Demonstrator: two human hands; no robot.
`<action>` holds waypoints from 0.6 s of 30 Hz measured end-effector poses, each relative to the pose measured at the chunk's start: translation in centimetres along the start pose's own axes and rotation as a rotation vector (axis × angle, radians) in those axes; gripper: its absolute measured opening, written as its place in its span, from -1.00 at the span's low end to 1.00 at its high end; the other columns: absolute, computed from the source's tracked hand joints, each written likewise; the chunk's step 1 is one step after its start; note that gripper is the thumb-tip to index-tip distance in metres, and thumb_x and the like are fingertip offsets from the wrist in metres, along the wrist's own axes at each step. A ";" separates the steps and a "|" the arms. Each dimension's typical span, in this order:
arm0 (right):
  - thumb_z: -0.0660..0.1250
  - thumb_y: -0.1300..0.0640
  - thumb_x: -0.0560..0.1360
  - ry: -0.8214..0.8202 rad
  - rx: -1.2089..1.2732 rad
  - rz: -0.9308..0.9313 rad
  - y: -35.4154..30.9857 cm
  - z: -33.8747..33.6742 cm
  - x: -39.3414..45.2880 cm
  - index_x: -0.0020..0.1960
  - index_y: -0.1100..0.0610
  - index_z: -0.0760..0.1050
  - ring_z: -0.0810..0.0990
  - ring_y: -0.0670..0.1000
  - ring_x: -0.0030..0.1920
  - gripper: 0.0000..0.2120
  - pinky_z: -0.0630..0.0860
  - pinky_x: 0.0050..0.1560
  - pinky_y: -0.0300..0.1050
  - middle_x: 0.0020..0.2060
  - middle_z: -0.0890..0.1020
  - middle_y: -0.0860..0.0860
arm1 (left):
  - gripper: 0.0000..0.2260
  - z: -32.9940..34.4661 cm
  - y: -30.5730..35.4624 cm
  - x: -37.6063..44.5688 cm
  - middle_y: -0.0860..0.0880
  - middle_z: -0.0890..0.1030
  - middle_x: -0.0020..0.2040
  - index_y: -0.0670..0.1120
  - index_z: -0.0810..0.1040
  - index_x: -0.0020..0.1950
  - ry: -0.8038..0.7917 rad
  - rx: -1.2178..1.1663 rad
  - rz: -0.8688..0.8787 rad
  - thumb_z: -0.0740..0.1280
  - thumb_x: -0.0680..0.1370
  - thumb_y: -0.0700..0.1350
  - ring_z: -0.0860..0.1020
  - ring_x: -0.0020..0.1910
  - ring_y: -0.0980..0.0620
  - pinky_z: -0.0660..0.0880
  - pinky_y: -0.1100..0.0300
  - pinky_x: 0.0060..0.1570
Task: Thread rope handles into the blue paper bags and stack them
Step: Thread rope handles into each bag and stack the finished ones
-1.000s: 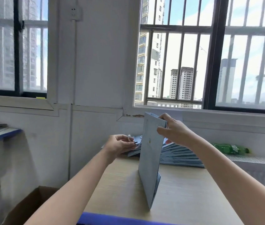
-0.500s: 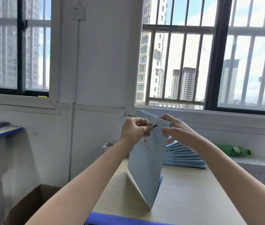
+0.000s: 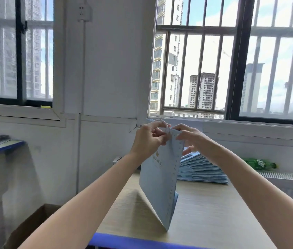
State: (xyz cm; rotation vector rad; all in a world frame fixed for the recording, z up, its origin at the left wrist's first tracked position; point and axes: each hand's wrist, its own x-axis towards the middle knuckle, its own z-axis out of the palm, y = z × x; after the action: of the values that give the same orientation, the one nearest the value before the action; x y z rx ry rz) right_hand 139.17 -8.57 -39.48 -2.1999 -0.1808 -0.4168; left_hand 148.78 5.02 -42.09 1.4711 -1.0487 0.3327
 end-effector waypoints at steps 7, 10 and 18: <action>0.22 0.13 0.56 0.181 -0.085 0.129 -1.6 -0.4 0.5 -0.19 0.16 0.42 0.48 0.00 -0.30 -0.83 0.46 -0.38 -0.19 -0.27 0.48 0.09 | -0.78 -0.2 0.1 -0.6 0.23 0.49 -0.34 -0.07 0.43 -0.16 -0.003 0.294 0.295 0.47 0.44 -0.24 0.50 -0.40 0.33 0.36 0.53 -0.31; 0.22 0.19 0.52 0.190 -0.390 0.107 -2.3 -0.7 0.9 -0.16 0.15 0.48 0.41 -0.05 -0.33 -0.88 0.35 -0.39 -0.25 -0.30 0.47 0.01 | -0.77 -0.1 -1.0 -1.3 0.24 0.43 -0.24 0.00 0.43 -0.13 0.099 0.428 0.457 0.49 0.42 -0.14 0.41 -0.33 0.26 0.29 0.46 -0.24; 0.24 0.16 0.50 0.048 -0.689 0.048 -3.3 -0.3 1.2 -0.13 0.29 0.59 0.37 -0.03 -0.27 -0.77 0.30 -0.29 -0.19 -0.25 0.55 0.20 | -0.77 0.1 -2.2 -1.7 0.07 0.43 -0.14 -0.16 0.46 -0.17 0.181 0.454 0.555 0.51 0.39 -0.19 0.41 -0.23 0.40 0.32 0.58 -0.17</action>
State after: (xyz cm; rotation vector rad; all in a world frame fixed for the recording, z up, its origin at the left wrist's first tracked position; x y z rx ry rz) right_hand 139.35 -6.81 -36.48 -2.8557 0.0564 -0.5637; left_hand 149.43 5.34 -44.75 1.4805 -1.2750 1.1389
